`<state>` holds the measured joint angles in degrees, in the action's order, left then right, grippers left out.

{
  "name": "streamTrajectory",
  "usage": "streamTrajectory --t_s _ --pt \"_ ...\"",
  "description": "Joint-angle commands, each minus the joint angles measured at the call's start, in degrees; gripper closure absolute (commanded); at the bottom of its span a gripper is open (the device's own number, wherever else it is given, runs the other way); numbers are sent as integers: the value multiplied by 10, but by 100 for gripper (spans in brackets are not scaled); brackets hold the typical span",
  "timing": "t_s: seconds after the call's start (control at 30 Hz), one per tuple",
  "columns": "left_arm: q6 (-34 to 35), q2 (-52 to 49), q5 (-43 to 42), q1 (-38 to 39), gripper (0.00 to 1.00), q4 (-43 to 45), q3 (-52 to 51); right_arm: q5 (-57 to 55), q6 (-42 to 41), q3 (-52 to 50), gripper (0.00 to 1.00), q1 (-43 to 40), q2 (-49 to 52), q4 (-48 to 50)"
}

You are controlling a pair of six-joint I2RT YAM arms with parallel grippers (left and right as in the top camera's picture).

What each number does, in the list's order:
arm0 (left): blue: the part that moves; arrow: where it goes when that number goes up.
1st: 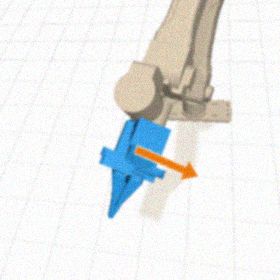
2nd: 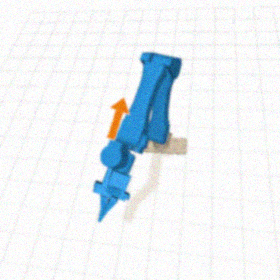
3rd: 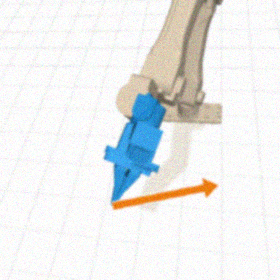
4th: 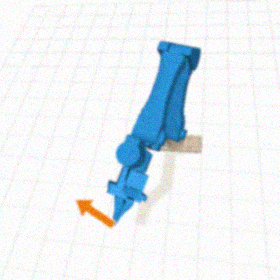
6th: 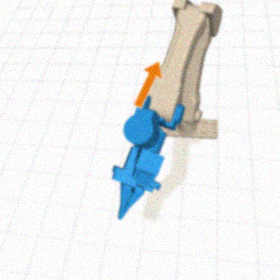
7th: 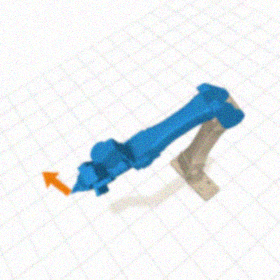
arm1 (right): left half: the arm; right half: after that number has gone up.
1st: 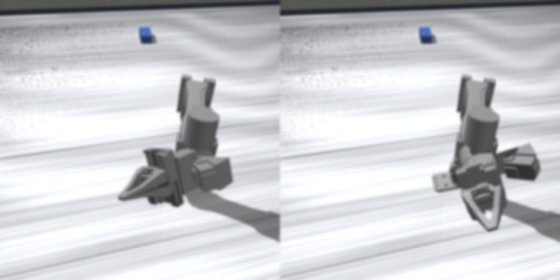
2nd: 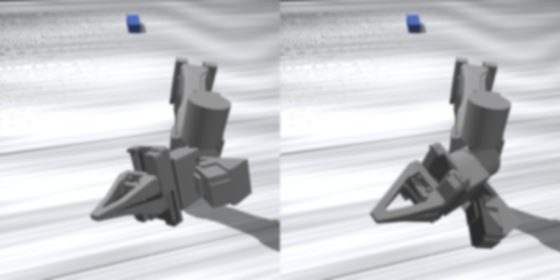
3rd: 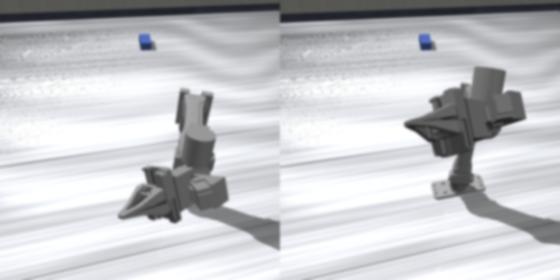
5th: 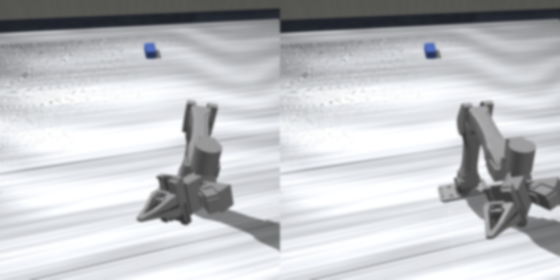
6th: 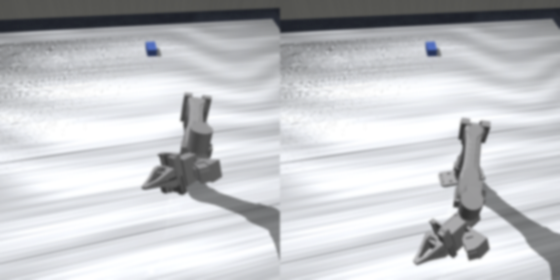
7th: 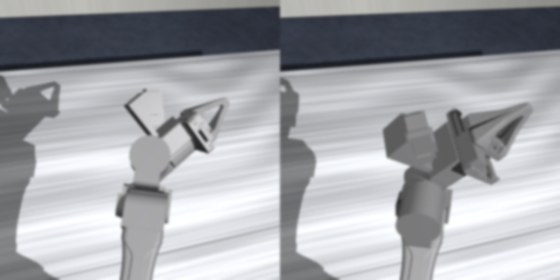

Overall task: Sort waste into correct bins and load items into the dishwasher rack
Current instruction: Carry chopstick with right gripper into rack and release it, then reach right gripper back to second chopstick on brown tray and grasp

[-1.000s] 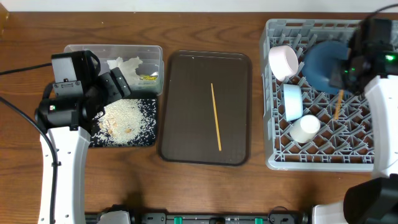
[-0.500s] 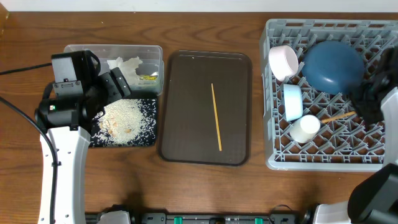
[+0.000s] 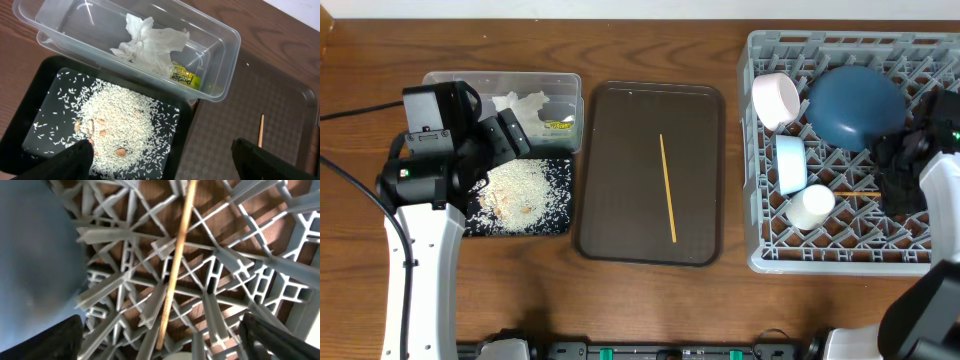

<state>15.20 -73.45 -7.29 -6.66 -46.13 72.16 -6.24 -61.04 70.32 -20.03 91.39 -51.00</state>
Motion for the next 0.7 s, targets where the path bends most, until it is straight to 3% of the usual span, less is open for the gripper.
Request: streamTrajectory --t_s 0.0,0.1,0.23,0.43,0.67 --pt "-1 -3 5 -2 9 -1 9 -5 95 19 1 5 -59 9" --pt "-1 -3 5 -2 9 -1 9 34 231 20 1 16 -113 31" --pt "-1 -3 5 -2 9 -1 9 114 346 20 1 56 -165 56" --pt "-1 -3 5 -2 9 -1 9 115 390 20 1 194 -168 70" --pt "-1 -3 5 -2 9 -1 9 73 395 49 1 392 -78 98"
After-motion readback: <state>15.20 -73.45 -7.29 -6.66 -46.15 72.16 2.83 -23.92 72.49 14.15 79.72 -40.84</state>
